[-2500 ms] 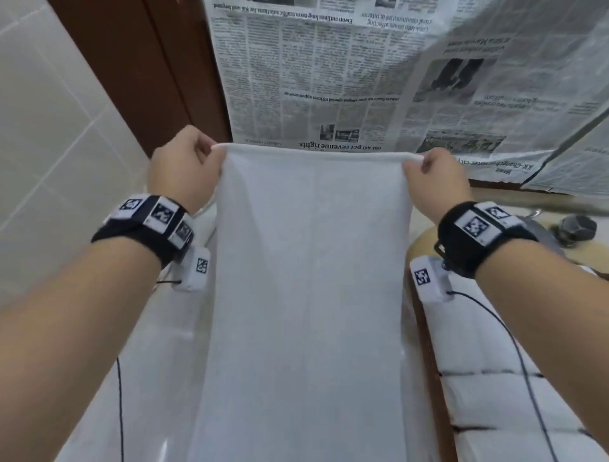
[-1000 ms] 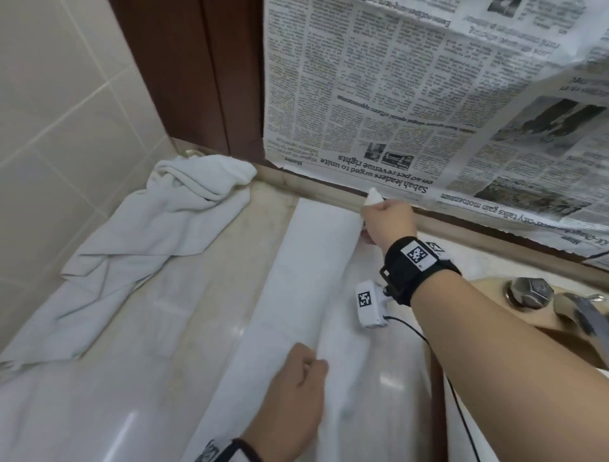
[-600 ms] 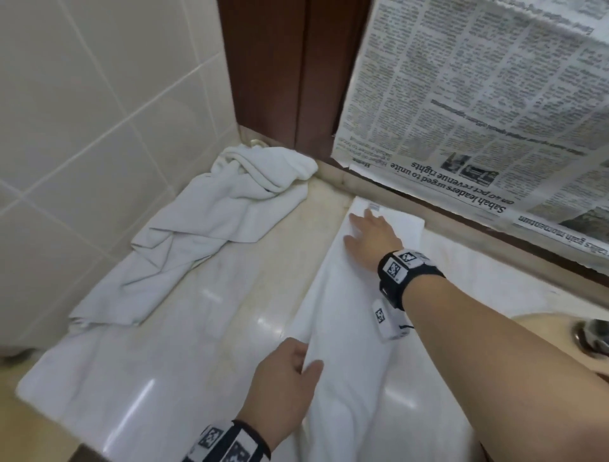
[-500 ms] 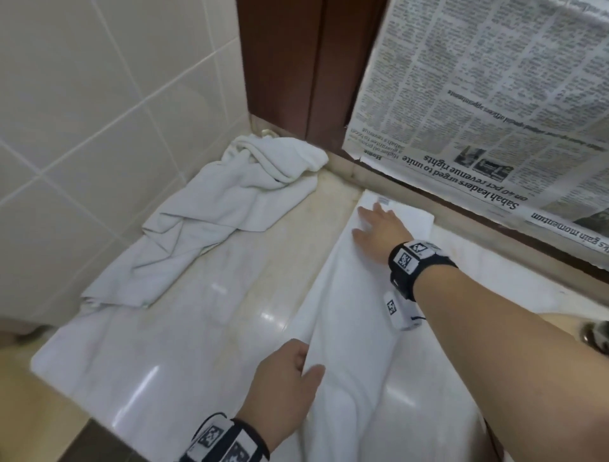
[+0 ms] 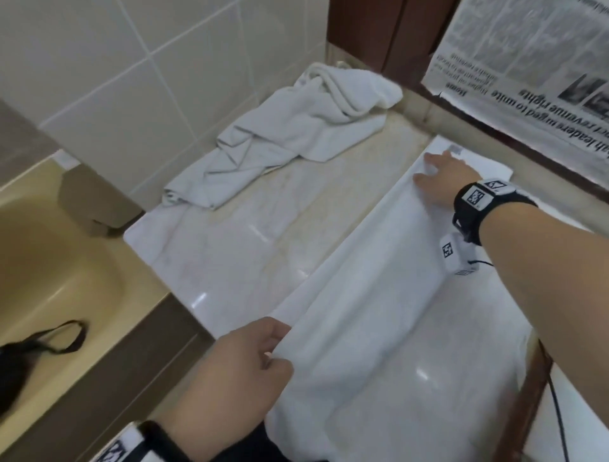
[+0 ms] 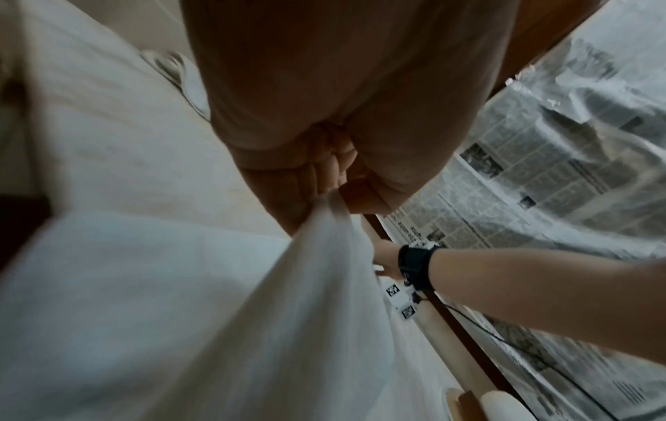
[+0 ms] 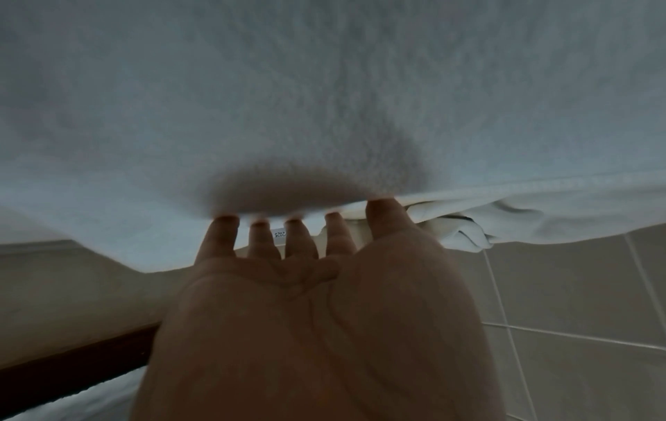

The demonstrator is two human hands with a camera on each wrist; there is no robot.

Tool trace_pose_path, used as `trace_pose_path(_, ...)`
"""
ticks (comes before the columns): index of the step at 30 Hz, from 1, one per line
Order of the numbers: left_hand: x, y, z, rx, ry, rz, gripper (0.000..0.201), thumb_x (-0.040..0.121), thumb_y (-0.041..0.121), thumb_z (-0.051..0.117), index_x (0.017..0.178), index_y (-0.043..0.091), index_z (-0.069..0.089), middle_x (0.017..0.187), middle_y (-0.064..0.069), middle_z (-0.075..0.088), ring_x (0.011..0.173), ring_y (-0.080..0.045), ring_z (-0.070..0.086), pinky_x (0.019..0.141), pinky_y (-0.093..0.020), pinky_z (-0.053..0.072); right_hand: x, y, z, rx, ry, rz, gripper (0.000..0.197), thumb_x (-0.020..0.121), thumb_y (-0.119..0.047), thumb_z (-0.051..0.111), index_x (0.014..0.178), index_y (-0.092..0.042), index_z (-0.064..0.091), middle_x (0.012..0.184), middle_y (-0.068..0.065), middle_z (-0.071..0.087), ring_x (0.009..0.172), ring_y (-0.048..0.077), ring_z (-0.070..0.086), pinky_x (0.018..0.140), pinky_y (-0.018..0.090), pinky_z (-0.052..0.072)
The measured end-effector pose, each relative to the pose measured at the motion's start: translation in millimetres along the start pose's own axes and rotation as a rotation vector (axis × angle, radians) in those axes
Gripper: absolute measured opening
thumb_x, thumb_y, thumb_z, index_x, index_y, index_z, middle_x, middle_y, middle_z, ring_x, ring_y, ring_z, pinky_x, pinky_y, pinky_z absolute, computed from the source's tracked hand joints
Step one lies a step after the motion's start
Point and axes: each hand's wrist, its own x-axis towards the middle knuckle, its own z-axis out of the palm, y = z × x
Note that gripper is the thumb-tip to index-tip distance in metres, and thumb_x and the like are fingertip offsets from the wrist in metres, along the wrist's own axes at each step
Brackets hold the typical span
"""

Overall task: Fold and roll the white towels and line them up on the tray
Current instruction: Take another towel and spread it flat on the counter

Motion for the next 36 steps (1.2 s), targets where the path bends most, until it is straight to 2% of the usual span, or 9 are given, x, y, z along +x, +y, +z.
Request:
trace_pose_path(8,-23.6,-90.8,-48.1,0.227,0.129,-0.15,0.037,0.082,-0.006,0.057,0.081,0.028,0.072,0.071,0.01,0.073,0.057,-0.004,0.062,0.053,-0.02,0.044,-7.8,-1.2,-1.4,0.061,-0.011,0.018,0.056,0.099,-0.042,0.042,0.153,-0.026,0.035,0.165,0.011,0.021,0.142,0.04,0.036,0.112,0.049,0.035)
trace_pose_path(13,-14.5,-165.1,-49.9,0.346,0.165,-0.339,0.036,0.085,0.003,0.063,0.088,0.038,0.067,0.091,0.013,0.075,0.089,-0.005,0.068,0.083,-0.031,0.055,-13.1,-0.1,-6.1,0.13,-0.021,0.003,0.049,0.102,-0.04,0.043,0.148,-0.025,0.038,0.16,0.014,0.029,0.141,0.04,0.036,0.109,0.05,0.036)
trace_pose_path(16,-8.9,-149.1,-29.7,0.444,0.391,-0.114,0.041,0.082,0.0,0.062,0.111,0.029,0.062,0.116,0.005,0.063,0.11,-0.017,0.055,0.091,-0.035,0.046,-29.1,-0.3,-12.2,0.237,0.058,0.006,0.065,0.102,-0.042,0.049,0.16,-0.025,0.025,0.166,0.004,0.025,0.149,0.03,0.03,0.119,0.044,0.029)
trace_pose_path(19,4.5,-94.2,9.1,0.46,0.552,0.351,0.033,0.084,0.009,0.064,0.115,0.02,0.067,0.118,0.003,0.061,0.112,-0.019,0.052,0.096,-0.041,0.046,-65.3,-17.0,-8.5,0.325,0.169,-0.004,0.073,0.097,-0.043,0.058,0.16,-0.023,0.026,0.166,0.006,0.023,0.151,0.028,0.026,0.122,0.043,0.025)
trace_pose_path(21,28.3,-68.2,39.6,0.552,0.469,0.547,0.037,0.094,0.026,0.06,0.13,0.018,0.063,0.14,-0.002,0.058,0.131,-0.023,0.052,0.109,-0.041,0.04,-99.8,-37.0,3.8,0.3,0.085,-0.006,0.082,0.093,-0.053,0.059,0.161,-0.026,0.021,0.168,0.009,0.017,0.152,0.036,0.02,0.122,0.05,0.023)
trace_pose_path(23,56.3,-59.0,60.9,0.673,0.342,0.552,0.059,0.101,0.044,0.053,0.151,0.013,0.046,0.163,-0.006,0.036,0.152,-0.026,0.033,0.121,-0.044,0.027,-134.8,-57.1,25.6,0.193,-0.112,-0.028,0.097,0.087,-0.071,0.054,0.162,-0.03,0.007,0.17,0.008,-0.001,0.152,0.047,0.005,0.122,0.058,0.017)
trace_pose_path(26,80.2,-61.2,68.6,0.847,0.203,0.478,0.094,0.099,0.071,0.038,0.163,0.007,0.015,0.172,-0.008,0.004,0.159,-0.027,0.007,0.126,-0.049,0.009,-153.6,-63.3,54.9,-0.036,-0.285,-0.099,0.112,0.078,-0.092,0.031,0.16,-0.029,-0.012,0.166,0.006,-0.024,0.149,0.054,-0.009,0.119,0.064,0.009)
trace_pose_path(31,81.1,-58.5,68.0,0.922,0.07,0.41,0.138,0.07,0.104,0.032,0.162,0.009,-0.007,0.171,-0.006,-0.015,0.158,-0.024,-0.016,0.126,-0.05,-0.001,-68.8,-4.5,40.0,-0.157,-0.143,0.023,0.104,0.082,-0.09,0.008,0.158,-0.024,-0.021,0.164,0.011,-0.028,0.153,0.041,-0.015,0.123,0.059,-0.002)
trace_pose_path(36,81.9,-56.9,69.8,0.891,0.092,0.396,0.147,0.061,0.108,0.034,0.163,0.008,-0.002,0.172,-0.006,-0.011,0.158,-0.025,-0.01,0.125,-0.05,0.001,-4.0,18.8,16.9,-0.023,-0.037,0.169,0.094,0.098,-0.072,0.021,0.16,-0.008,-0.008,0.167,0.018,-0.014,0.155,0.034,-0.01,0.124,0.057,0.001)
